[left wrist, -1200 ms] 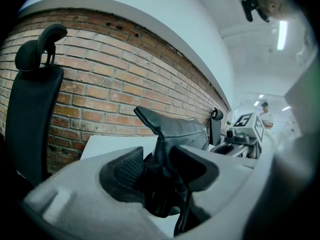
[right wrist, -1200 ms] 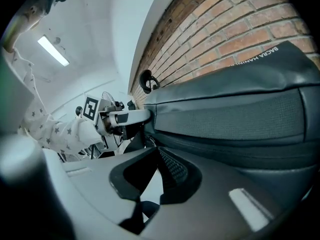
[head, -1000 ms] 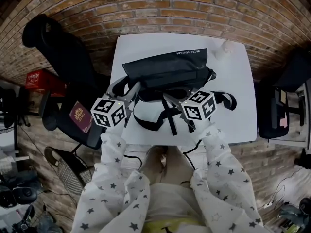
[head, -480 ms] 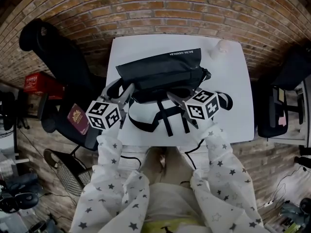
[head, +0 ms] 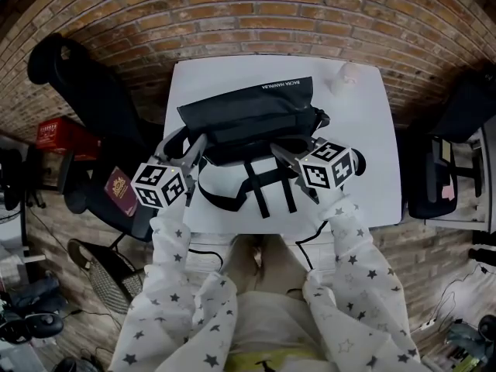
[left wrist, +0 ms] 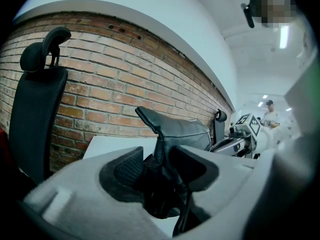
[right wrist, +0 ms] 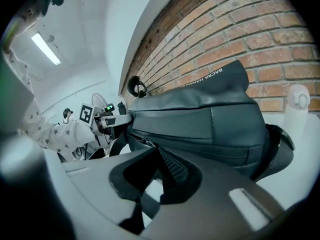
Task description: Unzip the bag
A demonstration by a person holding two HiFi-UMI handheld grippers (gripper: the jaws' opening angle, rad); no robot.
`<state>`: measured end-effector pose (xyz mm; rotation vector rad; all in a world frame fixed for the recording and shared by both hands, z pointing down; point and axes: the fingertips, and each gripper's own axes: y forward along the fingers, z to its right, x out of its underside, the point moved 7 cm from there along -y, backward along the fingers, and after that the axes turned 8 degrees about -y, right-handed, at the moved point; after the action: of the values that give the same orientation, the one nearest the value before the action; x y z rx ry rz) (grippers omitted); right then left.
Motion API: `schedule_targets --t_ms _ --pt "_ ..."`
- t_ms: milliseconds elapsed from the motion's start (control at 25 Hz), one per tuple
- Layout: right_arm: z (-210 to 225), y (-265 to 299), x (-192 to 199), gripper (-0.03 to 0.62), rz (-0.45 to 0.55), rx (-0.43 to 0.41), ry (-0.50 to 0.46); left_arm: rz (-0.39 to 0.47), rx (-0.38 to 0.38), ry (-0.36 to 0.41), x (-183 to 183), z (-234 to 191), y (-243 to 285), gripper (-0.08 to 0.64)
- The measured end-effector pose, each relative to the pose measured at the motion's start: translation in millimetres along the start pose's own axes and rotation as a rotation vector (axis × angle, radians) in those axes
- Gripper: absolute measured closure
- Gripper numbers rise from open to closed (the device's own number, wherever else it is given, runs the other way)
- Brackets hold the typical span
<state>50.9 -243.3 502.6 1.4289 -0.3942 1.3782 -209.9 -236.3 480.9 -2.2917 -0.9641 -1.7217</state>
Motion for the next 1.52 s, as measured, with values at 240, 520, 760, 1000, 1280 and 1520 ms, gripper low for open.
schedule_targets --t_ms 240,520,760,1000,1280,1520 --pt "6 -7 1 0.575 0.006 0.008 0.002 0.004 -0.018 -0.002 0 2 0 0.362" --pt "15 -19 3 0.575 0.012 0.027 0.009 0.014 -0.038 -0.006 1 3 0 0.362" --pt "22 -28 5 0.575 0.016 0.040 0.008 0.024 -0.054 -0.008 1 3 -1 0.362" --pt "28 -36 6 0.575 0.016 0.054 0.001 0.036 -0.067 -0.008 2 3 -1 0.362" --pt "31 -43 4 0.575 0.012 0.051 -0.015 0.044 -0.081 -0.009 2 5 -1 0.362" --pt "33 -44 5 0.575 0.006 0.063 -0.018 0.050 -0.089 -0.011 3 4 -2 0.362"
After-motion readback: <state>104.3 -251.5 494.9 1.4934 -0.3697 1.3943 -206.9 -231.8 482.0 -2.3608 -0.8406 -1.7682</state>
